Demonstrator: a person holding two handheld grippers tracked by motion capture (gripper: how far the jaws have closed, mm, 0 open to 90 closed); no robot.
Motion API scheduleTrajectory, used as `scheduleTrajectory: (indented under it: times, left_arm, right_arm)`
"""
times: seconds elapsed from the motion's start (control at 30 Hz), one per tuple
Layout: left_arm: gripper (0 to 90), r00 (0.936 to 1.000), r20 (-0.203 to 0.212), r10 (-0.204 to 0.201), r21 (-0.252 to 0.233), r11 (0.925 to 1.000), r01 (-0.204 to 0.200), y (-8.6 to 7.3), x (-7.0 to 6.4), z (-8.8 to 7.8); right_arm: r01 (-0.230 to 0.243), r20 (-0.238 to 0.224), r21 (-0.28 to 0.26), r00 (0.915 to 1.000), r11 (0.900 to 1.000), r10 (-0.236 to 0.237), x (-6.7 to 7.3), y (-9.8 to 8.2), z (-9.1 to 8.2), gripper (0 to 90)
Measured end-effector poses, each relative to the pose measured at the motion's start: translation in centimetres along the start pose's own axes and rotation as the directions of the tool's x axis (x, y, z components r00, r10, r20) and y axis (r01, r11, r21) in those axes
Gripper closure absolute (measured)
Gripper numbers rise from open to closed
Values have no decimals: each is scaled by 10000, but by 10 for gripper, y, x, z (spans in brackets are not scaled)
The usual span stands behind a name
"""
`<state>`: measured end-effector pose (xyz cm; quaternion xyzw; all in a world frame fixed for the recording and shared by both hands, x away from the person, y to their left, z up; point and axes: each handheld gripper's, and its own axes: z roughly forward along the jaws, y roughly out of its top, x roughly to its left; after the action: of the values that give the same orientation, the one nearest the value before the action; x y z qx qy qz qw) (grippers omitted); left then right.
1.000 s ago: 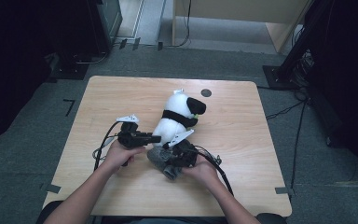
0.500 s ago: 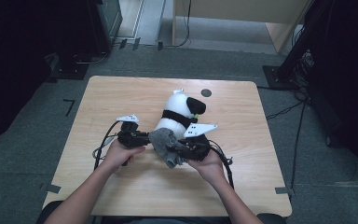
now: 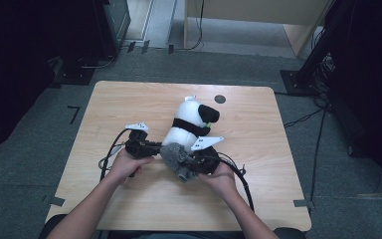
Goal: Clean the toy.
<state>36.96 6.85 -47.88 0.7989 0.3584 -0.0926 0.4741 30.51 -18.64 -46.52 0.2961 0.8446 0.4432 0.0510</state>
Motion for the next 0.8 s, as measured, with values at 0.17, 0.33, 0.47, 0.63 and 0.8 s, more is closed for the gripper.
scheduleTrajectory:
  times: [0.17, 0.33, 0.47, 0.63, 0.8]
  left_arm:
    - [684, 9999, 44, -109, -37, 9999, 109, 0, 1, 0]
    - [683, 9998, 51, -197, -48, 9998, 198, 1, 2, -2]
    - [681, 9999, 84, -119, -84, 9999, 120, 1, 2, -2]
    - [680, 9995, -60, 299, -247, 9992, -300, 1, -1, -1]
    - [699, 9965, -349, 756, -488, 9958, -772, 1, -6, -1]
  right_arm:
    - [41, 79, 742, 10000, 9972, -47, 1, -6, 11, 766]
    - [-157, 311, 1193, 9994, 9927, 121, 0, -15, 31, 766]
    - [-225, 440, 1500, 9989, 9884, 161, -1, -17, 38, 765]
    - [-562, 415, 1572, 9979, 9860, 502, -5, -19, 40, 764]
    - [-716, 414, 1713, 9970, 9826, 655, -10, -19, 39, 761]
